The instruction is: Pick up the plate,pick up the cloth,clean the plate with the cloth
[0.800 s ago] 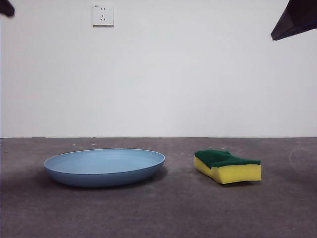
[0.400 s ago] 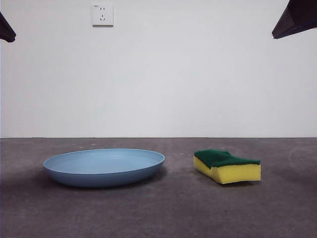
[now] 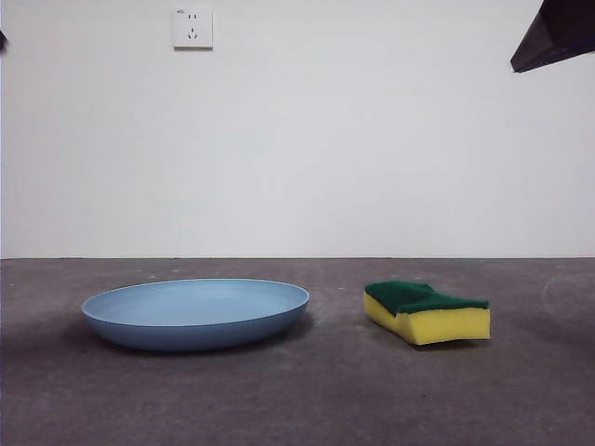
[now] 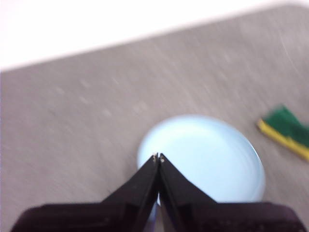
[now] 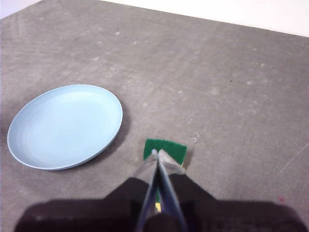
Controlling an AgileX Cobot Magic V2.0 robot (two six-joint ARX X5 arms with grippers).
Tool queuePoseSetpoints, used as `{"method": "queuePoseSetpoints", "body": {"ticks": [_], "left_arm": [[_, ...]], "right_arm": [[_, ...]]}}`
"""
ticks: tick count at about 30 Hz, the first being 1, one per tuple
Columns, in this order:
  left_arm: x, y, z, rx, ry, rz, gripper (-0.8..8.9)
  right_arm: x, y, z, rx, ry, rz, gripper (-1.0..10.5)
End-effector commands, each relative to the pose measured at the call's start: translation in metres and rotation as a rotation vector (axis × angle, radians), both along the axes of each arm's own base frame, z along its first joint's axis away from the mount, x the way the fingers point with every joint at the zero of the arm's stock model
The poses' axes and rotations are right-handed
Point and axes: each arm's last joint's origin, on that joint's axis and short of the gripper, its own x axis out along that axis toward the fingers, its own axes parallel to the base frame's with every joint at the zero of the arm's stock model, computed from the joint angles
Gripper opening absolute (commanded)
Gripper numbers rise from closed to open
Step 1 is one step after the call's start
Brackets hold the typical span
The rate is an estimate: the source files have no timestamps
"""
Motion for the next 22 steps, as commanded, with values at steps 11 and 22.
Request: {"method": "queuePoseSetpoints", "body": {"ticks": [11, 22], "left_arm": [[-0.007, 0.031, -0.086, -0.053, -0.159, 0.183, -0.01], [-0.009, 0.039, -0.131, -0.037, -0.126, 0.259, -0.01]], "right_arm": [[0.0, 0.0, -0.001, 0.009, -0.001, -0.005, 0.0], [0.0, 0.0, -0.001, 0.009, -0.001, -0.005, 0.0]]}}
